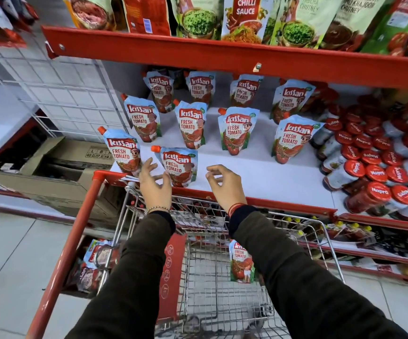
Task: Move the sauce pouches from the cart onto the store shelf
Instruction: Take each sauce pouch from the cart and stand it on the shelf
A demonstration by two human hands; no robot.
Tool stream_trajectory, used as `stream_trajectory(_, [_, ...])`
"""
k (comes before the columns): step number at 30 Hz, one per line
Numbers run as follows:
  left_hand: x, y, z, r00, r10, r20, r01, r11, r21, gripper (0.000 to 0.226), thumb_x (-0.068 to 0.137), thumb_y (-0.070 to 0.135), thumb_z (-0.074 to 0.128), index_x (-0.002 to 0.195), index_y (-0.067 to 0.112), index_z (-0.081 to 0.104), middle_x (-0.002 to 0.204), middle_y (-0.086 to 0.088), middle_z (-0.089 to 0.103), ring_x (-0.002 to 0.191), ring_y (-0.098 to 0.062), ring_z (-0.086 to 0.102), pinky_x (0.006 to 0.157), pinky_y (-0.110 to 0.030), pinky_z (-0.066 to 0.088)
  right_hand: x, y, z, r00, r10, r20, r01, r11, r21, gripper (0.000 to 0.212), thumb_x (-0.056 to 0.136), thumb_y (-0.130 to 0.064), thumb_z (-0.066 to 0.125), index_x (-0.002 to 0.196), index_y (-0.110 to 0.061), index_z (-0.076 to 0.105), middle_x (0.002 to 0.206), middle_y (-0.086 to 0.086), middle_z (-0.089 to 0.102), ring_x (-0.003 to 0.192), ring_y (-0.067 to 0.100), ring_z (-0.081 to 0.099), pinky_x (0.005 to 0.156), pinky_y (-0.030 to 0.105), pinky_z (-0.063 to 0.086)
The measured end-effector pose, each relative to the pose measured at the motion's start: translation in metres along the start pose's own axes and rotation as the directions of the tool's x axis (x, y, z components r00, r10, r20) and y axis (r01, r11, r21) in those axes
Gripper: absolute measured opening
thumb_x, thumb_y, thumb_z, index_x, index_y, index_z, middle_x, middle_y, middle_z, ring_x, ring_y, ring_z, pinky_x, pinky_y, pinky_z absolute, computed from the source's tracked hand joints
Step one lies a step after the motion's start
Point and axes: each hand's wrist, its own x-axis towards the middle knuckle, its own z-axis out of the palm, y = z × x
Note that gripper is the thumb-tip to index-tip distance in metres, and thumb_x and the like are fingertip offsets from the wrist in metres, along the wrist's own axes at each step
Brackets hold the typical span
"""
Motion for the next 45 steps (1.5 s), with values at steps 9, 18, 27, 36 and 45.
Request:
stream_trajectory(9, [-0.125,-0.06,0.056,0.954,0.05,0.296,-0.102,0.981,0.165,0.026,0.092,0.01,0.055,0.116,0.015,0.062,0.119,-0.004,0.063,0.102,-0.008,0.058,0.094,-0.02,0.048,-0.073,0.111,-0.028,0.992,0.125,-0.015,-0.125,0.983,-0.132,0.021,0.095,-0.037,0.05,0.104,-0.026,0.066,0.096,-0.003,0.072,0.083,0.012,0.067,0.076,0.031,0.056])
stream_trajectory(18, [-0.213,-0.131,0.128,0.803,-0.262,0.536,0.022,0.91,0.413,0.024,0.095,0.02,0.053,0.117,0.018,0.063,0.109,-0.01,0.072,0.079,-0.019,0.065,0.069,-0.025,0.051,-0.121,0.236,-0.064,0.917,0.398,-0.038,-0.395,0.889,-0.233,0.02,0.094,-0.032,0.052,0.107,-0.024,0.065,0.1,0.003,0.072,0.077,0.023,0.068,0.072,0.039,0.058])
stream_trajectory(27, [-0.224,-0.21,0.198,0.743,-0.475,0.471,0.225,0.84,0.493,0.024,0.088,0.012,0.062,0.112,0.013,0.066,0.117,-0.012,0.068,0.1,-0.027,0.066,0.083,-0.031,0.056,-0.103,0.335,-0.052,0.866,0.5,0.017,-0.49,0.854,-0.177,0.013,0.09,-0.019,0.058,0.097,-0.016,0.069,0.09,0.011,0.075,0.075,0.025,0.071,0.077,0.041,0.06])
stream_trajectory(36, [-0.192,-0.283,0.226,0.729,-0.539,0.422,0.108,0.699,0.707,0.04,0.095,0.016,0.05,0.132,0.003,0.05,0.131,-0.026,0.057,0.119,-0.041,0.056,0.091,-0.039,0.045,-0.061,0.379,0.01,0.844,0.535,0.02,-0.51,0.815,-0.275,0.023,0.092,-0.018,0.053,0.091,-0.001,0.068,0.095,0.021,0.071,0.092,0.036,0.065,0.074,0.034,0.048])
stream_trajectory(45, [-0.176,-0.311,0.232,0.729,-0.616,0.299,0.335,0.702,0.629,0.024,0.09,0.013,0.056,0.11,0.008,0.068,0.118,-0.016,0.07,0.114,-0.033,0.063,0.094,-0.036,0.05,-0.037,0.389,0.028,0.808,0.589,-0.031,-0.573,0.772,-0.274,0.018,0.086,-0.009,0.059,0.102,-0.005,0.067,0.105,0.016,0.072,0.101,0.033,0.067,0.087,0.037,0.056])
